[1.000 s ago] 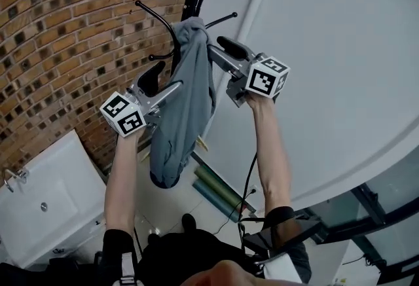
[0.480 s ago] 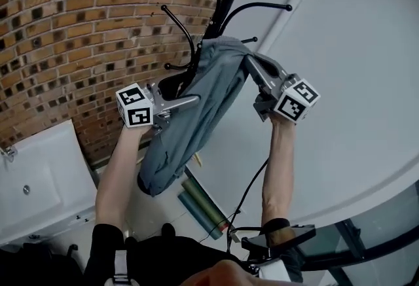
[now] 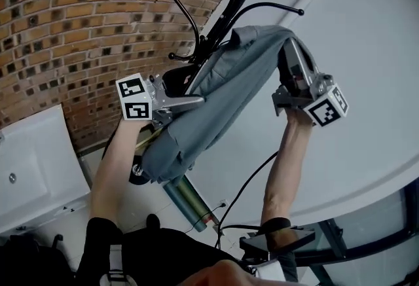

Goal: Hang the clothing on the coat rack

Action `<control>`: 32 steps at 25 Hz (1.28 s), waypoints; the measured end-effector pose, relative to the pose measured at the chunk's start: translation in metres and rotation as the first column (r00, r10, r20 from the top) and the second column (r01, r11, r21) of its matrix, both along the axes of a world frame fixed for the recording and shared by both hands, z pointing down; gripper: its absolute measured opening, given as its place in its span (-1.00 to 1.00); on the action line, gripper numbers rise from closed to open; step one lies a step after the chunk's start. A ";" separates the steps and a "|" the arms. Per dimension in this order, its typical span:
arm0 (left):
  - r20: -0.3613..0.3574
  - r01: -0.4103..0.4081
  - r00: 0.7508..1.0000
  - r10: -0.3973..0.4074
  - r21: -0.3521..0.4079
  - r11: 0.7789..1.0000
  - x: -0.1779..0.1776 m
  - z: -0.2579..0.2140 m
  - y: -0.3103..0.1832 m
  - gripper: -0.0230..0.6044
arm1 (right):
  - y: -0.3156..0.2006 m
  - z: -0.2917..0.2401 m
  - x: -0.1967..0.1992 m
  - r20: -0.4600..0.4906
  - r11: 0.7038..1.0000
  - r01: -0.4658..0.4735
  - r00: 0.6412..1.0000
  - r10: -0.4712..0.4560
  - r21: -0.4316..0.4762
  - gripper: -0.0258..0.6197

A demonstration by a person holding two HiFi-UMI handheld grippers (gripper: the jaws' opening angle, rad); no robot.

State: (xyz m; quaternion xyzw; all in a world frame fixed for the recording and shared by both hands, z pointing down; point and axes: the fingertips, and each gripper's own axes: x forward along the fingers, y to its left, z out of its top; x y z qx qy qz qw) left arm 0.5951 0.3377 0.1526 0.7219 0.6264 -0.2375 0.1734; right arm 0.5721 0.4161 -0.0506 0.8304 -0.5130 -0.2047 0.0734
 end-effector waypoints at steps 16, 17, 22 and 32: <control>-0.268 0.291 0.942 -0.203 0.352 0.890 -0.016 -0.047 -0.004 -0.82 | 0.085 -0.012 0.013 0.071 0.961 -0.072 0.996 0.054 0.268 -0.91; -0.273 0.256 0.949 -0.158 0.376 0.891 -0.022 -0.041 0.001 -0.80 | 0.085 -0.011 -0.003 0.047 0.964 -0.054 0.998 0.043 0.261 -0.91; -0.268 0.191 0.951 -0.152 0.126 0.973 -0.071 -0.041 -0.025 -0.62 | 0.074 0.000 -0.054 0.016 0.979 -0.007 1.000 0.003 0.205 -0.91; -0.176 0.260 0.954 -0.241 0.093 0.961 -0.138 0.005 0.014 -0.51 | 0.038 0.057 -0.094 0.048 0.993 -0.106 0.993 0.104 0.052 -0.91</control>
